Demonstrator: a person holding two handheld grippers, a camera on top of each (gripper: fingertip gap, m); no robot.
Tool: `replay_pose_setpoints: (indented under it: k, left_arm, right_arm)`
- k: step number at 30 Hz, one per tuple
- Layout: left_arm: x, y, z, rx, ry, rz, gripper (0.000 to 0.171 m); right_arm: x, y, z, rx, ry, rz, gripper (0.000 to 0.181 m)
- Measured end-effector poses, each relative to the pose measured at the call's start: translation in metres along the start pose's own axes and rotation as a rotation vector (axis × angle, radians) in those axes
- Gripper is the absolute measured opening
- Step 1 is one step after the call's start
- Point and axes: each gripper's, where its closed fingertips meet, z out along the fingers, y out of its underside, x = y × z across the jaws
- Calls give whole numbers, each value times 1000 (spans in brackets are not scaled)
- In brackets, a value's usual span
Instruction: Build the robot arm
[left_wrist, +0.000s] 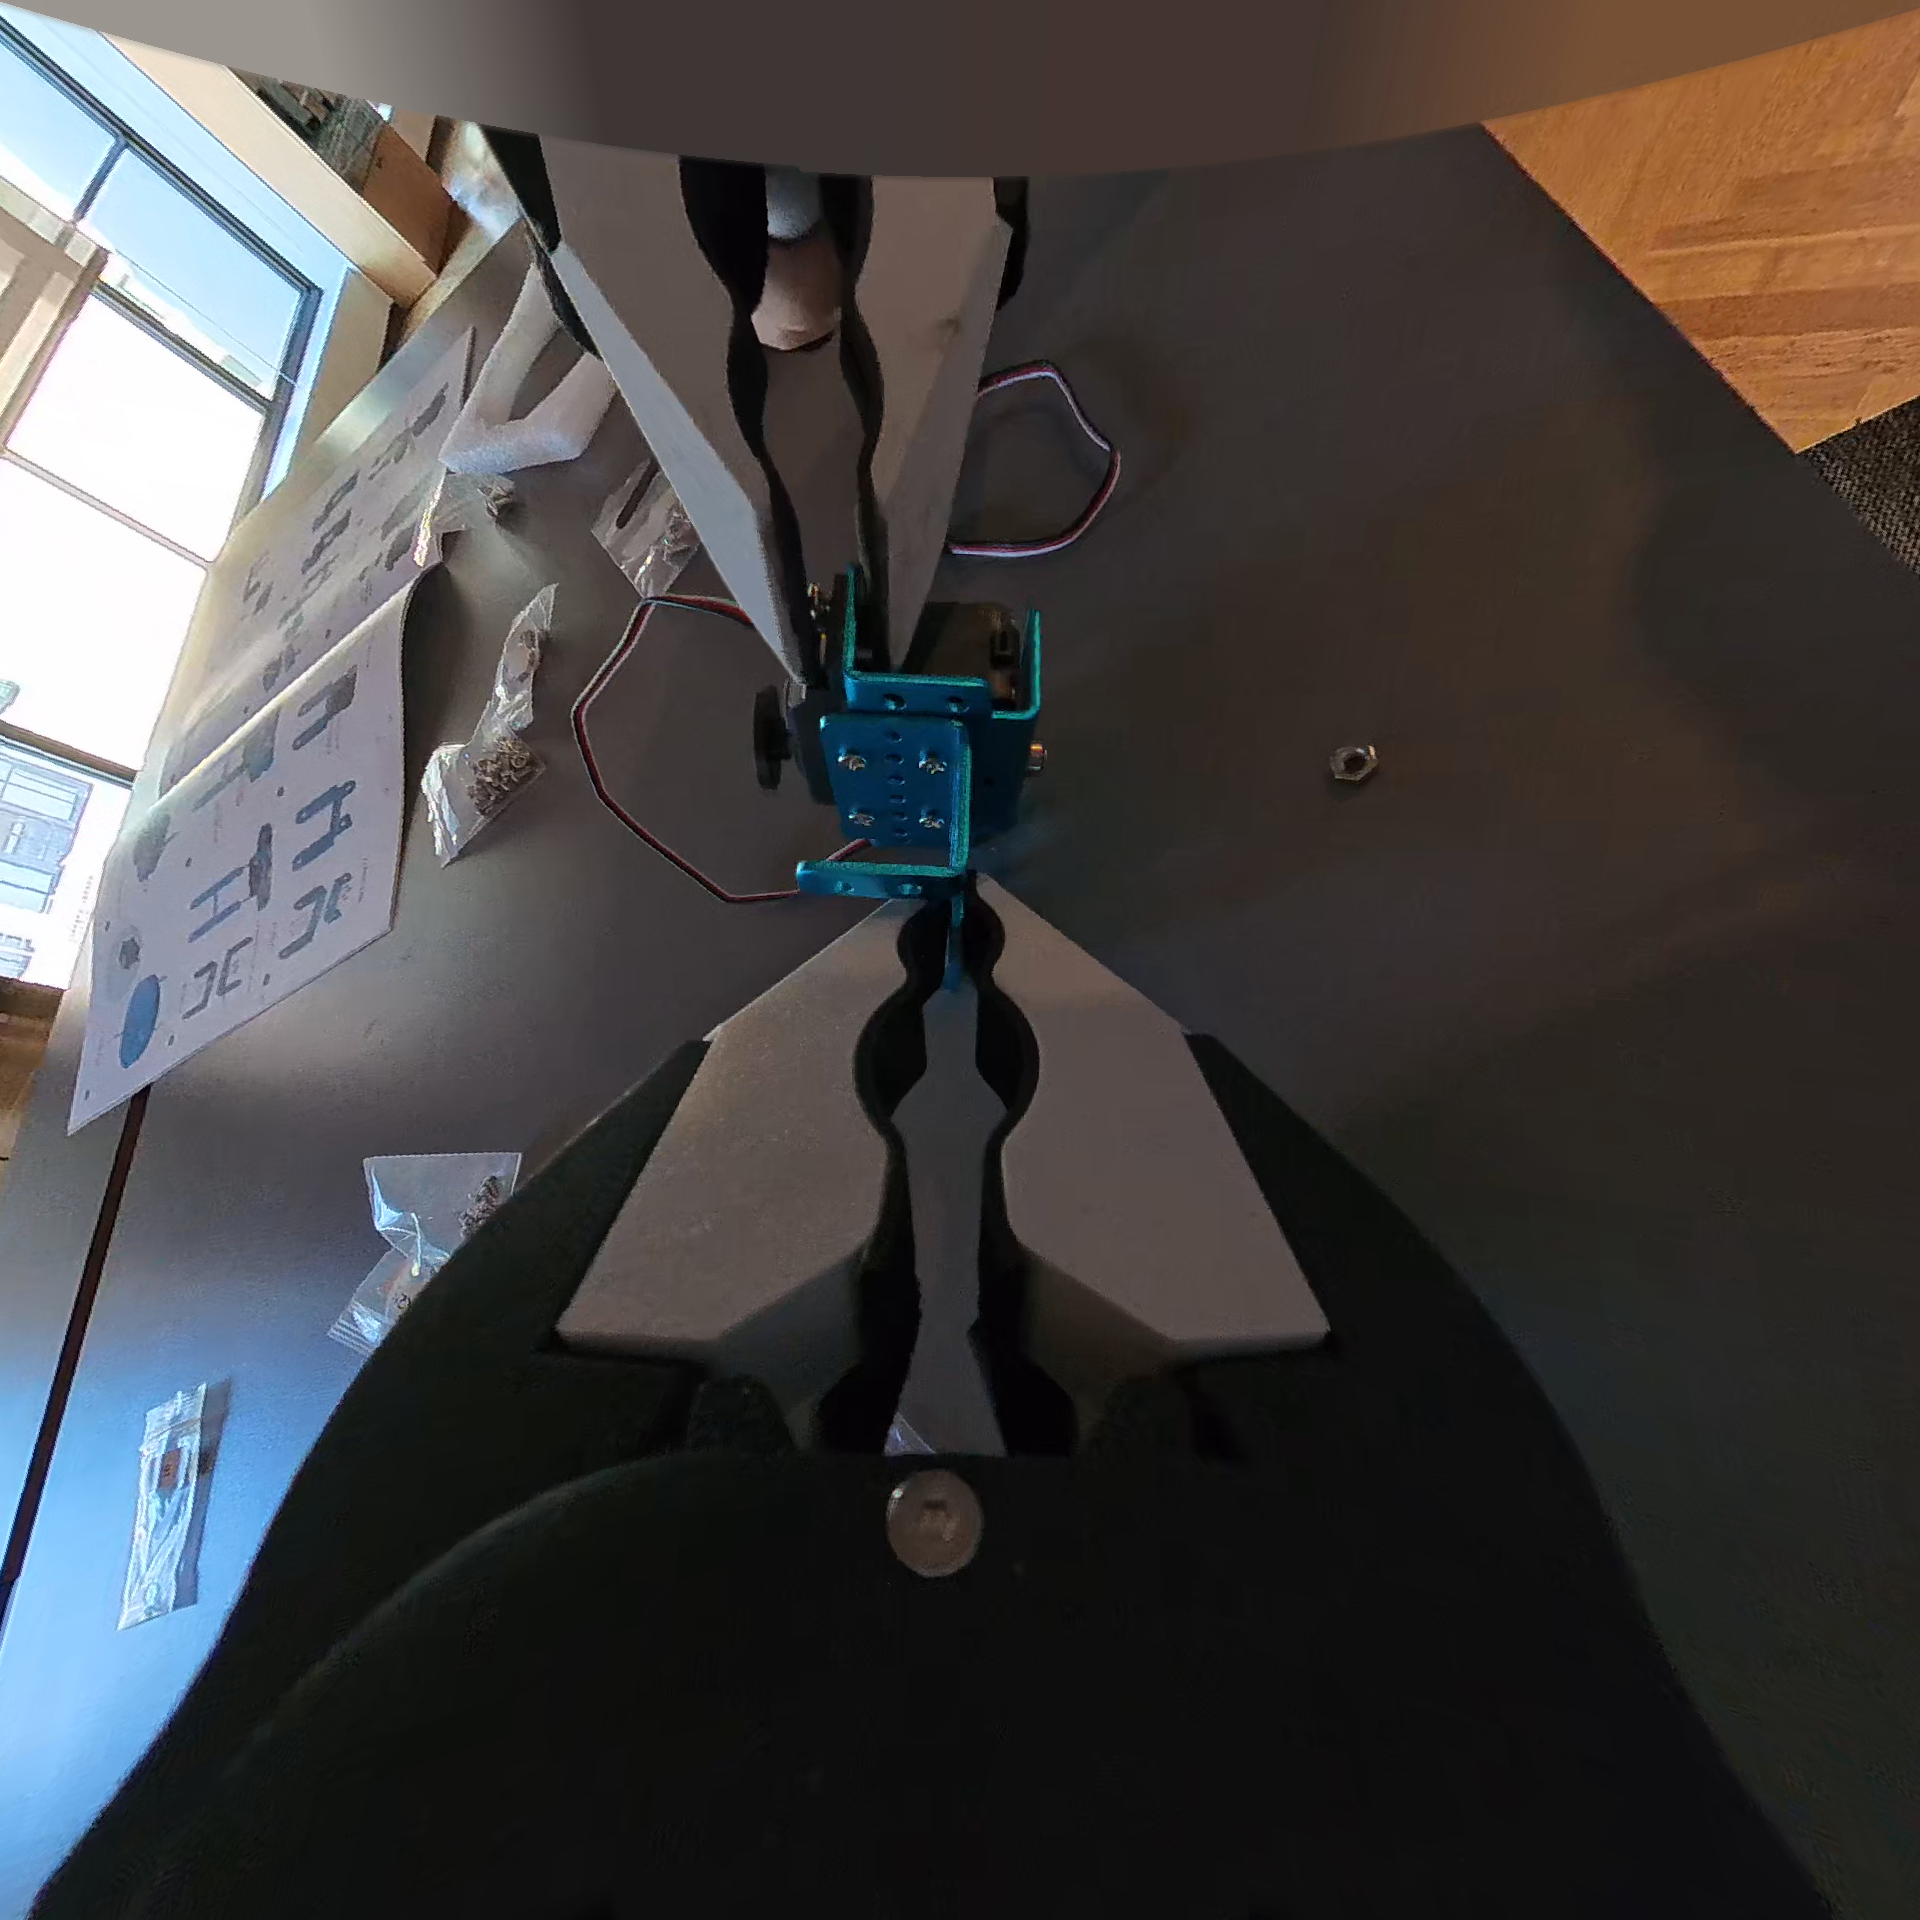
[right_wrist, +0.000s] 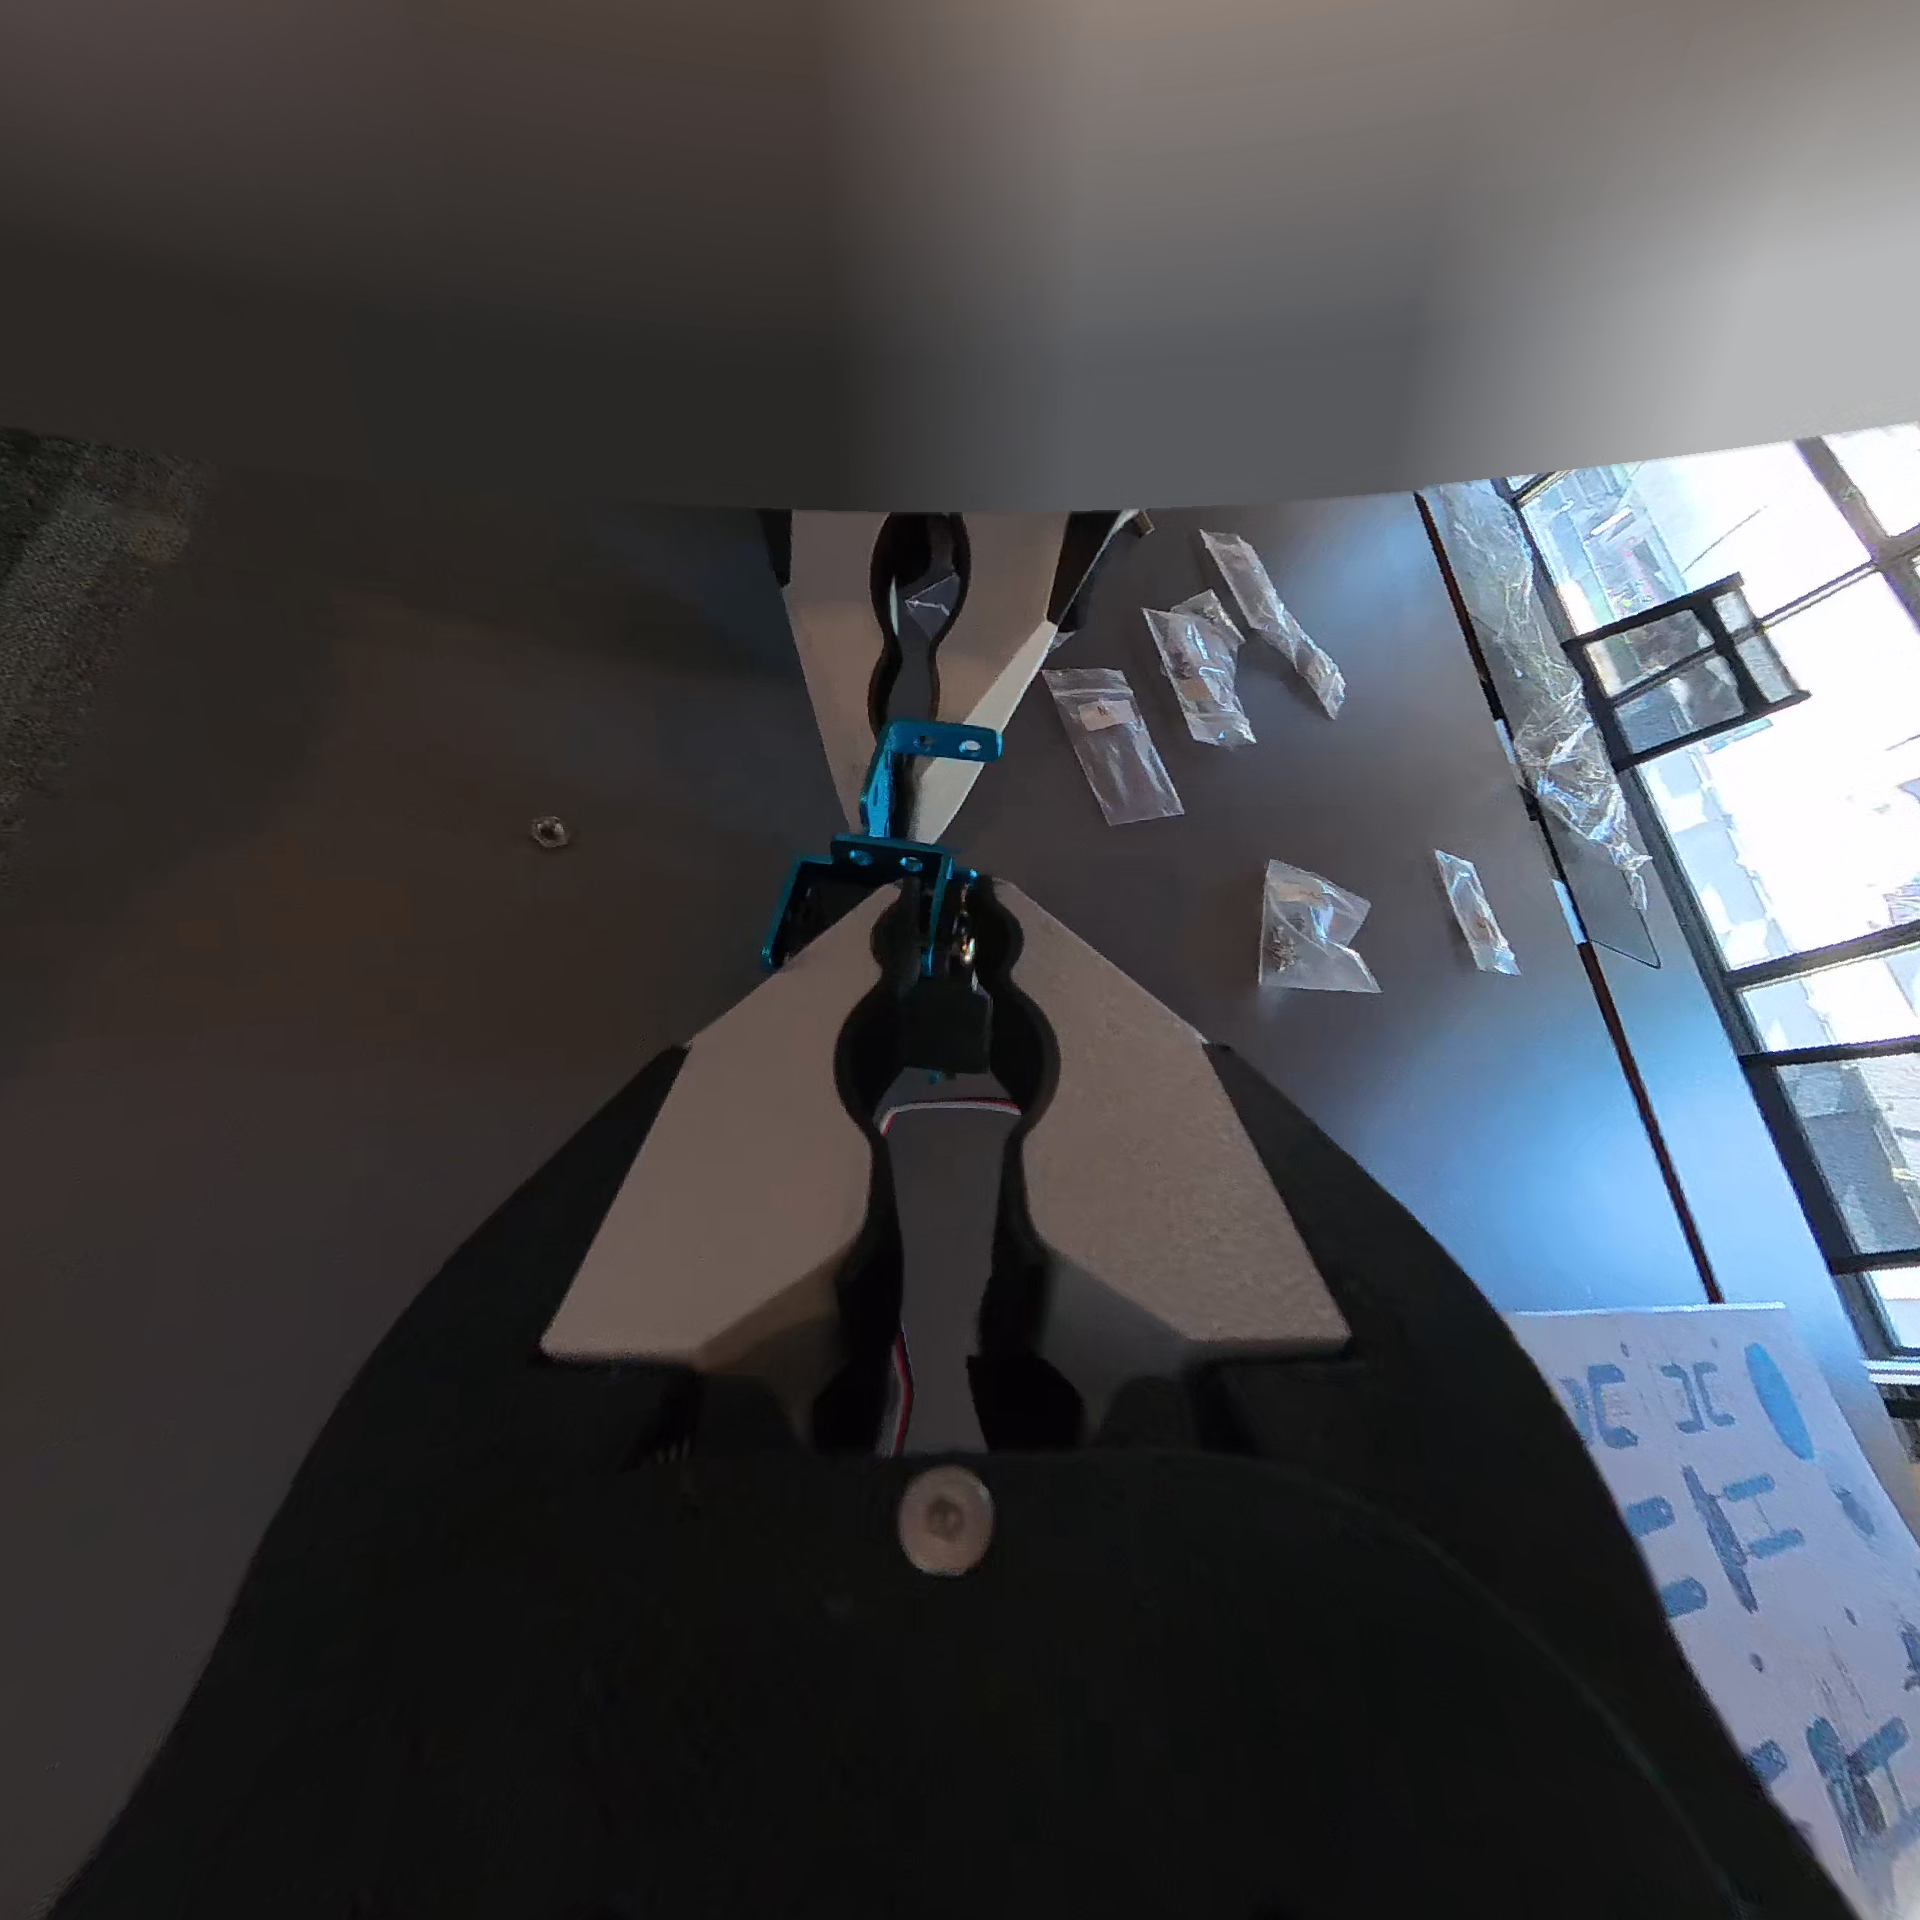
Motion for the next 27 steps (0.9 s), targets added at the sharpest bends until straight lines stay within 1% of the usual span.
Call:
replay_pose_setpoints:
  k: [2, 7, 23, 27]
  left_arm:
    - [1, -1, 0, 3, 5, 4, 2]
    - [3, -2, 0, 1, 9, 27, 2]
    - [6, -4, 1, -7, 20, 48, 3]
    - [5, -3, 0, -10, 6, 56, 2]
  right_arm:
    - [-1, 0, -1, 1, -22, 24, 9]
    - [-4, -1, -2, -10, -22, -29, 8]
    - [-9, -2, -3, 0, -60, -47, 9]
    - [-6, -3, -2, 46, -63, -17, 10]
